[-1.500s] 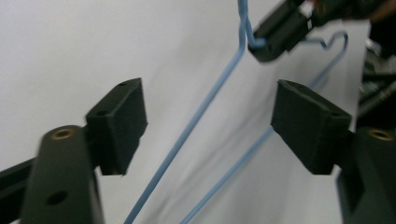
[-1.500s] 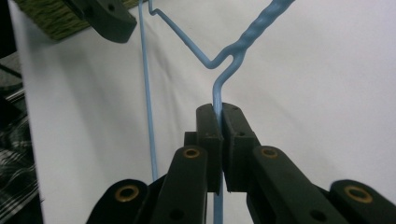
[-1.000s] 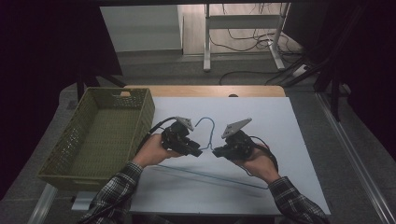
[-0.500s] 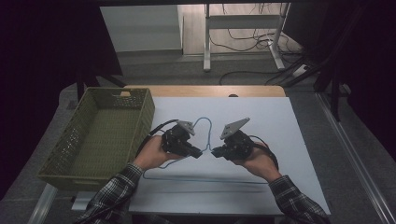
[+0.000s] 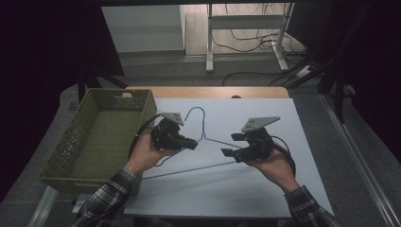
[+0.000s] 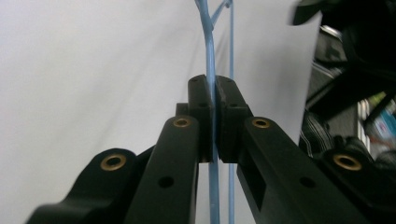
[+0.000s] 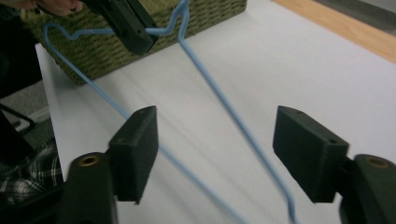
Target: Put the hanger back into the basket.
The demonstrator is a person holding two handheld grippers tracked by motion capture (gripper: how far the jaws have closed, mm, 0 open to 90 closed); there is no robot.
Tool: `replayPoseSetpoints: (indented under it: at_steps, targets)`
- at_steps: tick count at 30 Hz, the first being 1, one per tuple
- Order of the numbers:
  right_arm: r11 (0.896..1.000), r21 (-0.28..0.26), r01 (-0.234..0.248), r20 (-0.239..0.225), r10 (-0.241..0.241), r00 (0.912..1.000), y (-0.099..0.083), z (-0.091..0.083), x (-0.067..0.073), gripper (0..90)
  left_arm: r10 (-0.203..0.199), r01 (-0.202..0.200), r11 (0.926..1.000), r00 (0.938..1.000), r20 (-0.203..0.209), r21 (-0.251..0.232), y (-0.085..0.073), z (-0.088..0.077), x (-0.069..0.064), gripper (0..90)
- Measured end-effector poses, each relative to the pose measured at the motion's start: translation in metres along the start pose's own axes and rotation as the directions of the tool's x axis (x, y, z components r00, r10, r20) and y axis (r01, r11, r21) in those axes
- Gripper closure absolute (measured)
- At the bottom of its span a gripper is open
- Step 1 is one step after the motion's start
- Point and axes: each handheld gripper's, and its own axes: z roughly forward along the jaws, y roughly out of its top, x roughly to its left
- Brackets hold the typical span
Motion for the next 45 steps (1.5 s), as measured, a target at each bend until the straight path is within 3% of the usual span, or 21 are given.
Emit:
replayPoseSetpoints:
  at_steps: [6,12,14,16,20,23,28,29,31,32,33,34,36,37,38,39,41,42,43,44,45]
  targets:
    - [0.999,-0.036,-0.023,0.016,0.023,0.9996,-0.003,-0.015,0.0,22.6,-0.046,0.043,0.9985,0.9964,-0.071,-0.033,-0.001,-0.024,0.005,87.5]
    - [0.997,-0.042,-0.06,0.036,0.062,0.9974,-0.013,-0.026,-0.005,16.1,-0.066,0.057,0.9956,0.9903,-0.123,-0.075,0.0,-0.049,0.007,87.4]
    - [0.997,-0.041,-0.071,0.039,0.072,0.9966,-0.018,-0.029,-0.007,13.7,-0.075,0.061,0.9934,0.9849,-0.156,-0.097,-0.001,-0.065,0.009,87.4]
    - [0.997,-0.039,-0.073,0.043,0.075,0.9963,-0.02,-0.029,-0.008,12.6,-0.081,0.064,0.9921,0.9829,-0.165,-0.108,-0.002,-0.069,0.01,87.4]
    - [0.996,-0.032,-0.087,0.049,0.088,0.9949,-0.029,-0.032,-0.008,11.8,-0.105,0.079,0.9886,0.9719,-0.21,-0.128,-0.008,-0.087,0.016,87.4]
    - [0.994,-0.036,-0.106,0.05,0.108,0.9929,-0.037,-0.034,-0.01,11.7,-0.14,0.102,0.9827,0.9557,-0.259,-0.155,-0.017,-0.105,0.024,87.4]
    - [0.99,-0.045,-0.131,0.05,0.133,0.9898,-0.046,-0.037,-0.012,10.7,-0.176,0.124,0.9748,0.9394,-0.294,-0.186,-0.031,-0.123,0.033,87.5]
    - [0.99,-0.049,-0.132,0.052,0.135,0.9895,-0.047,-0.038,-0.012,10.4,-0.196,0.136,0.9696,0.9292,-0.313,-0.203,-0.038,-0.131,0.037,87.4]
    - [0.989,-0.052,-0.137,0.054,0.14,0.9887,-0.049,-0.039,-0.013,10.0,-0.206,0.143,0.9673,0.9251,-0.319,-0.21,-0.042,-0.135,0.039,87.5]
    - [0.989,-0.052,-0.142,0.06,0.145,0.9877,-0.051,-0.04,-0.013,9.2,-0.213,0.147,0.9656,0.9199,-0.329,-0.215,-0.046,-0.139,0.041,87.5]
    - [0.988,-0.049,-0.149,0.07,0.152,0.9859,-0.055,-0.041,-0.014,7.9,-0.232,0.159,0.9609,0.9095,-0.345,-0.227,-0.053,-0.147,0.044,87.5]
    - [0.988,-0.049,-0.149,0.07,0.152,0.9859,-0.055,-0.041,-0.014,7.9,-0.232,0.159,0.9609,0.9095,-0.345,-0.227,-0.053,-0.147,0.044,87.5]
    - [0.987,-0.042,-0.154,0.08,0.157,0.9844,-0.061,-0.042,-0.014,7.0,-0.262,0.174,0.9518,0.8903,-0.373,-0.252,-0.064,-0.16,0.05,87.5]
    - [0.987,-0.041,-0.156,0.081,0.159,0.9839,-0.063,-0.042,-0.014,7.0,-0.262,0.174,0.9518,0.8903,-0.373,-0.252,-0.064,-0.16,0.05,87.5]
    - [0.986,-0.04,-0.16,0.081,0.163,0.9833,-0.065,-0.042,-0.015,7.0,-0.272,0.179,0.9478,0.8856,-0.377,-0.264,-0.068,-0.165,0.052,87.5]
    - [0.986,-0.038,-0.164,0.082,0.167,0.9826,-0.067,-0.043,-0.015,6.9,-0.294,0.189,0.9403,0.8705,-0.395,-0.283,-0.076,-0.173,0.055,87.5]
    - [0.984,-0.041,-0.174,0.082,0.177,0.9807,-0.07,-0.044,-0.016,6.9,-0.309,0.196,0.9344,0.8599,-0.406,-0.298,-0.084,-0.182,0.058,87.5]
    - [0.983,-0.041,-0.178,0.083,0.181,0.9799,-0.072,-0.044,-0.016,6.9,-0.309,0.196,0.9344,0.8599,-0.406,-0.298,-0.084,-0.182,0.058,87.5]
    - [0.982,-0.042,-0.183,0.082,0.186,0.9792,-0.074,-0.045,-0.017,6.9,-0.325,0.203,0.9288,0.8487,-0.417,-0.31,-0.092,-0.189,0.062,87.5]
    - [0.982,-0.042,-0.183,0.082,0.186,0.9792,-0.074,-0.045,-0.017,6.9,-0.325,0.203,0.9288,0.8487,-0.417,-0.31,-0.092,-0.189,0.062,87.5]
    - [0.981,-0.039,-0.192,0.083,0.194,0.9774,-0.077,-0.046,-0.017,6.9,-0.328,0.202,0.9275,0.8441,-0.425,-0.315,-0.095,-0.193,0.063,87.5]
